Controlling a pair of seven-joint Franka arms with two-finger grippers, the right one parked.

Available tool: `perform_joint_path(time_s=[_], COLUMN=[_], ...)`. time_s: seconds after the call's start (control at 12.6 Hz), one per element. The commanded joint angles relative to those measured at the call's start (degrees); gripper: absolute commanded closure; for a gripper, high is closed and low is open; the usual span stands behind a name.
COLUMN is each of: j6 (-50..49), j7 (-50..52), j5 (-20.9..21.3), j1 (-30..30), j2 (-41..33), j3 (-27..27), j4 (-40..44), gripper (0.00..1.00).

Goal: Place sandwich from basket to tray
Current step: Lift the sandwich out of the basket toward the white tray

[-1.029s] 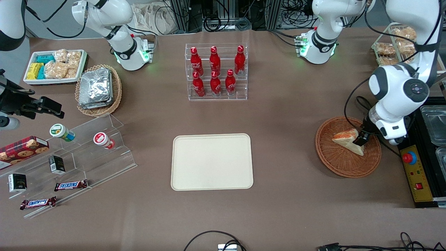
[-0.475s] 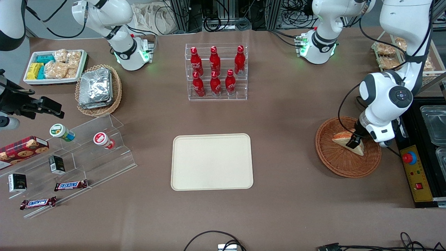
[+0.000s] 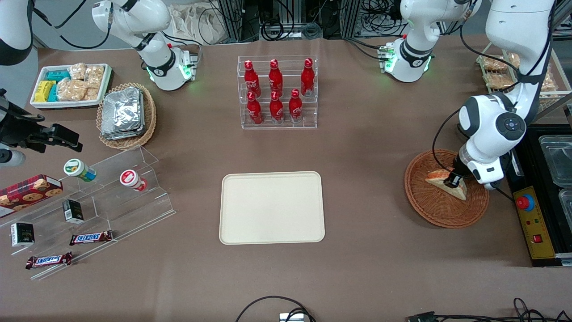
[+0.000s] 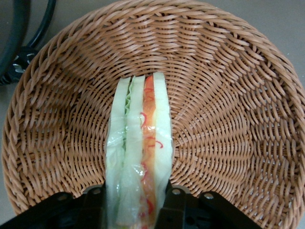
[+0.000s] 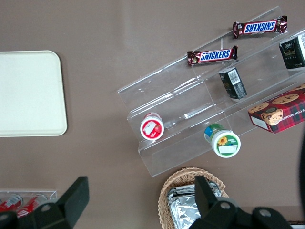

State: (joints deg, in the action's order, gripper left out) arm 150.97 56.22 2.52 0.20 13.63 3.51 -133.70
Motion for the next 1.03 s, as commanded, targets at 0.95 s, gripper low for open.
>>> perform_joint_path(time_s=[0.95], j6=[-28.53], j7=[-23.7], j5=[2.75], j1=[-1.08], j2=[-8.18], j3=[-13.16], j4=[18.81], gripper=[0.87])
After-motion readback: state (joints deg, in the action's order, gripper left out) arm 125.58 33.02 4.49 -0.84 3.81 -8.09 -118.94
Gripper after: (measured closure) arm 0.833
